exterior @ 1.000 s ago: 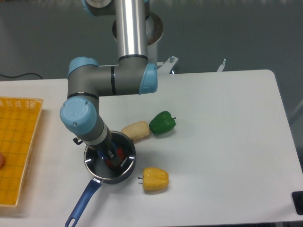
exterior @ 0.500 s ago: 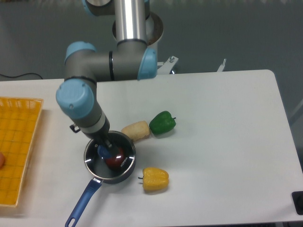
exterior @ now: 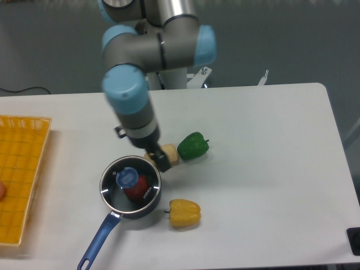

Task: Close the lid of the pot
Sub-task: 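Open the gripper and raise it away from the lid knob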

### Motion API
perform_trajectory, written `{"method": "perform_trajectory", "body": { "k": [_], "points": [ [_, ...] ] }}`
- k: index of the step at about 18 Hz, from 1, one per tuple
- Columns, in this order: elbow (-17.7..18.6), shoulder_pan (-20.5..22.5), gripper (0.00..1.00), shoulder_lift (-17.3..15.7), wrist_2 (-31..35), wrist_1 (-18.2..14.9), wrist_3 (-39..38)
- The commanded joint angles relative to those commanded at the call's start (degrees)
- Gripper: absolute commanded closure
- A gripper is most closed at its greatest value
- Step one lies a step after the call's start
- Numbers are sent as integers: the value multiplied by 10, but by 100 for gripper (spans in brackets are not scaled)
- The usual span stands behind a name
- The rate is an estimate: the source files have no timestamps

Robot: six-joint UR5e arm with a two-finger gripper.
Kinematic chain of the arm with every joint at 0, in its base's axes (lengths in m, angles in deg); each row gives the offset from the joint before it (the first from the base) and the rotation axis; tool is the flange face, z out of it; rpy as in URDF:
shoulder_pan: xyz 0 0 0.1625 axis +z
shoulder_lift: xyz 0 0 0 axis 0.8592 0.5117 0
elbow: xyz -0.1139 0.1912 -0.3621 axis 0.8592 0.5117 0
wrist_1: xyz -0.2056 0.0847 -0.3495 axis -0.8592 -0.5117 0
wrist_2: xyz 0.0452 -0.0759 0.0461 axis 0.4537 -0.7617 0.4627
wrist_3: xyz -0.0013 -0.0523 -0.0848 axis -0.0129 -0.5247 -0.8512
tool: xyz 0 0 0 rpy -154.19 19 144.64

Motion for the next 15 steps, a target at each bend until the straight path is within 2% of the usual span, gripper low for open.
{"method": "perform_trajectory", "body": {
  "k": [4, 7, 9, 13, 15],
  "points": [
    [3, 40, 0, 0, -2, -4, 69],
    [-2, 74, 0, 0, -24, -5, 155],
    [-3, 95, 0, 2, -29, -20, 209],
    [-5, 136, 0, 14, -28, -25, 269],
    [-6, 146, 0, 20, -26, -21, 272]
  ]
}}
